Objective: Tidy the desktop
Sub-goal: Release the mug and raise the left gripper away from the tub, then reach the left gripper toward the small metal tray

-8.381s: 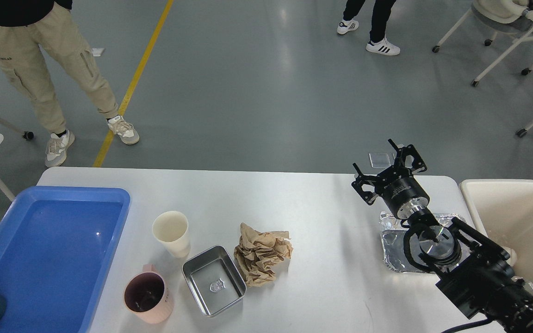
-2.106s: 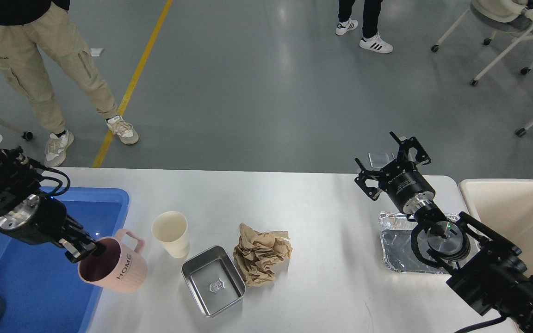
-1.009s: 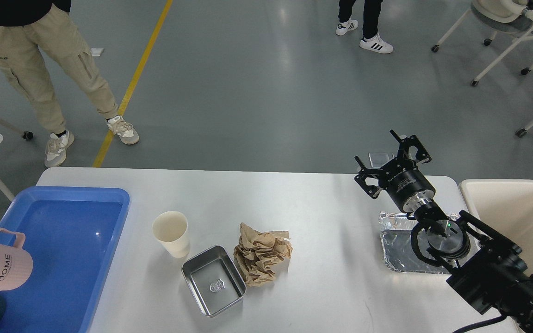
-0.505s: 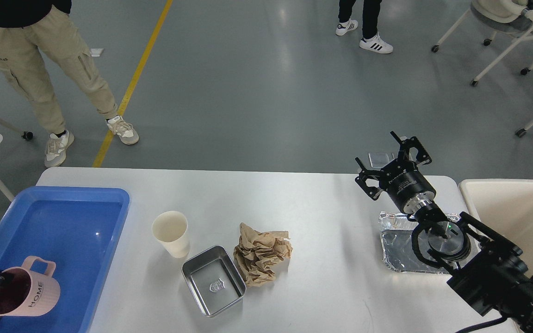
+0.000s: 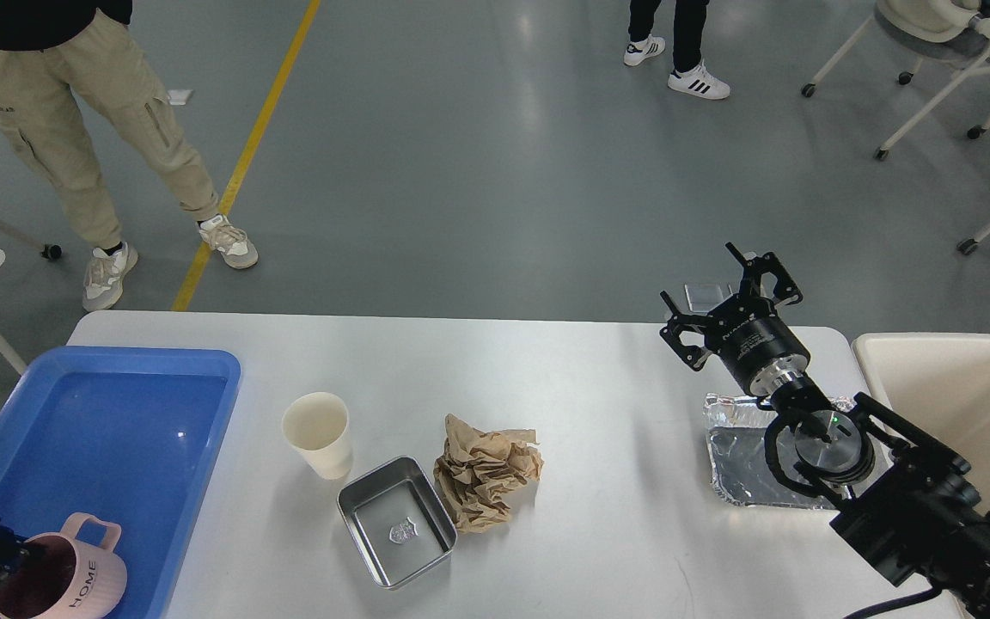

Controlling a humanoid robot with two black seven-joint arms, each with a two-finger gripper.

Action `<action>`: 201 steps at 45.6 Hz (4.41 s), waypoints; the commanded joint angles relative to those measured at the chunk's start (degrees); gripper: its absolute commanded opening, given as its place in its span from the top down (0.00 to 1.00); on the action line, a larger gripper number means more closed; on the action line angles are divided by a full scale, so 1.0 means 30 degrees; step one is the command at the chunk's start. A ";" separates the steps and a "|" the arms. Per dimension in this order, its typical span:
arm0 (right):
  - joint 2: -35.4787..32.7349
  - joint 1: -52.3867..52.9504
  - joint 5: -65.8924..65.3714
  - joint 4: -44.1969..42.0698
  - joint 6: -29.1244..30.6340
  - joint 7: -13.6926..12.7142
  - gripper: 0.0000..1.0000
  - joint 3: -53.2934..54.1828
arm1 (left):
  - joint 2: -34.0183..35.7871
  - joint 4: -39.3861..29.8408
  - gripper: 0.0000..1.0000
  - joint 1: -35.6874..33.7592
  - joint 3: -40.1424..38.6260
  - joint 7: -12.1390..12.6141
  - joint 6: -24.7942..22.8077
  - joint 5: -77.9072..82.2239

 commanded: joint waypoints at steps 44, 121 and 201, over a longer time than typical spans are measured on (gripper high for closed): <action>0.0053 0.0363 -0.0322 0.0027 -0.0177 -0.0027 0.00 -0.0060 | 0.1519 -0.4305 0.03 -0.0731 -0.5761 1.1107 -0.0381 -2.3407; 0.0258 0.0452 -0.0820 0.0027 -0.0294 -0.0027 0.00 -0.0119 | 0.5565 -0.7296 0.03 -0.0291 0.0186 0.9498 0.4688 -3.4319; 0.0170 0.0890 -0.0820 0.0085 -0.0499 -0.0027 0.00 -0.0090 | -0.8733 -0.3719 0.03 -0.5447 0.0274 0.4252 -0.4482 -0.4897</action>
